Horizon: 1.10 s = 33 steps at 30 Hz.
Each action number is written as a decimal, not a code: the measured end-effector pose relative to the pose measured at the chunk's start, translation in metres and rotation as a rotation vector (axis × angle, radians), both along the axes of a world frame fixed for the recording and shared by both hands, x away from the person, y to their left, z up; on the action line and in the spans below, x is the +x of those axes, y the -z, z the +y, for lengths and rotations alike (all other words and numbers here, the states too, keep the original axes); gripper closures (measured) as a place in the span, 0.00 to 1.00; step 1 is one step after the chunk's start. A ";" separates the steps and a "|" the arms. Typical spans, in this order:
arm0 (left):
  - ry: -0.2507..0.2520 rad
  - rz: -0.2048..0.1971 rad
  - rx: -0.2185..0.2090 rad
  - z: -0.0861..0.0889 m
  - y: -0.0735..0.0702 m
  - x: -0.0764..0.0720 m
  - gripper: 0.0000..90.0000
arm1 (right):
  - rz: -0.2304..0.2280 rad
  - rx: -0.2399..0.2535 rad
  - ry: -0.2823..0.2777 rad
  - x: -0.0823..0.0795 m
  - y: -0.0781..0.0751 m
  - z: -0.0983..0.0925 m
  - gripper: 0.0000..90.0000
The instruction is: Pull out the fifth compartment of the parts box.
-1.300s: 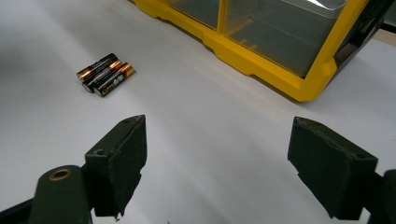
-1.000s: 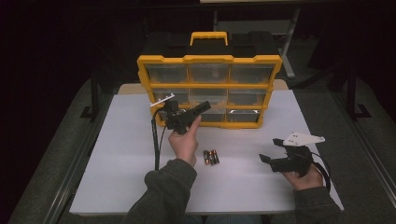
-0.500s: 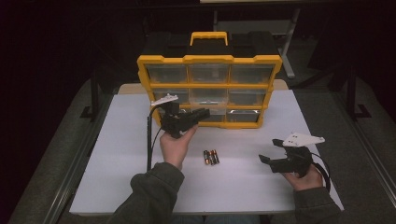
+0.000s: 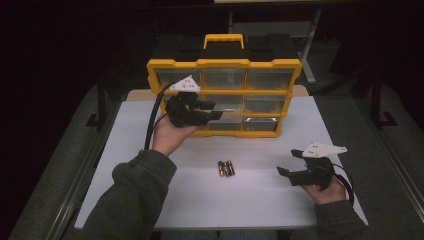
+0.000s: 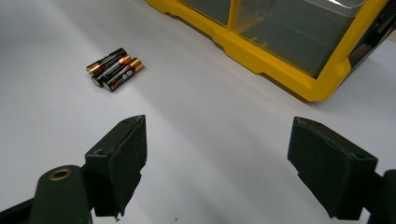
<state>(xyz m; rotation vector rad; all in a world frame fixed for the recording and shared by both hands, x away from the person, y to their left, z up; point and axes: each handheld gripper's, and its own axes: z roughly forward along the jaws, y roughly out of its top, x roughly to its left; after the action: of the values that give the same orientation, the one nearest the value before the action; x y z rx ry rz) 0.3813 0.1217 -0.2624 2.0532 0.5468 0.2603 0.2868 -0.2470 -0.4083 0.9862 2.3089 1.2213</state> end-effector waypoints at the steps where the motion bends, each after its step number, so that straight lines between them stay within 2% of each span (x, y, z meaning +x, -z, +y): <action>1: 0.026 -0.015 0.040 -0.002 -0.005 0.003 0.59 | 0.000 0.000 0.000 0.000 0.000 0.000 0.21; 3: 0.053 -0.030 0.105 -0.008 -0.010 0.009 0.58 | 0.004 -0.002 -0.003 0.002 0.001 0.000 0.21; 4: 0.079 -0.050 0.186 -0.013 -0.014 0.014 0.58 | 0.005 -0.004 -0.005 0.002 0.002 0.000 0.21; 6: 0.079 -0.050 0.186 -0.013 -0.014 0.014 0.58 | 0.006 -0.005 -0.006 0.002 0.002 0.000 0.21; 7: 0.103 -0.068 0.226 -0.018 -0.016 0.018 0.58 | 0.003 -0.008 -0.009 0.002 0.002 0.000 0.21; 11: 0.128 -0.065 0.286 -0.026 -0.017 0.026 0.56 | 0.005 0.003 -0.004 0.001 0.001 -0.001 0.21; 13: 0.129 -0.080 0.333 -0.030 -0.016 0.028 0.54 | 0.005 0.004 -0.005 0.001 0.001 -0.001 0.21; 15: 0.133 -0.084 0.355 -0.034 -0.015 0.030 0.54 | 0.006 0.005 -0.005 0.001 0.001 0.000 0.21; 18: 0.137 -0.072 0.403 -0.039 -0.010 0.033 0.55 | 0.008 0.003 -0.011 0.000 0.001 0.001 0.21; 20: 0.136 -0.048 0.409 -0.040 -0.008 0.036 0.60 | 0.005 -0.009 -0.020 0.001 0.002 0.001 0.21; 25: 0.140 -0.015 0.410 -0.040 -0.003 0.044 0.63 | 0.007 -0.006 -0.022 0.001 0.002 0.000 0.21; 26: 0.146 0.001 0.415 -0.041 -0.001 0.045 0.64 | 0.008 -0.006 -0.022 0.001 0.002 0.000 0.21; 28: 0.152 -0.001 0.424 -0.042 0.000 0.044 0.67 | 0.007 -0.006 -0.023 0.001 0.002 0.001 0.21; 30: 0.145 -0.013 0.431 -0.044 0.001 0.044 0.67 | 0.008 -0.007 -0.023 0.001 0.002 0.001 0.21; 33: 0.126 -0.010 0.447 -0.046 0.003 0.045 0.67 | 0.009 -0.010 -0.024 0.001 0.002 0.002 0.21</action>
<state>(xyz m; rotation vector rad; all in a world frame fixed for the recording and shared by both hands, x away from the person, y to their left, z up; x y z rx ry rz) 0.4267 0.0759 -0.2653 2.5061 0.3721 0.3412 0.2877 -0.2454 -0.4103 0.9654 2.3378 1.2153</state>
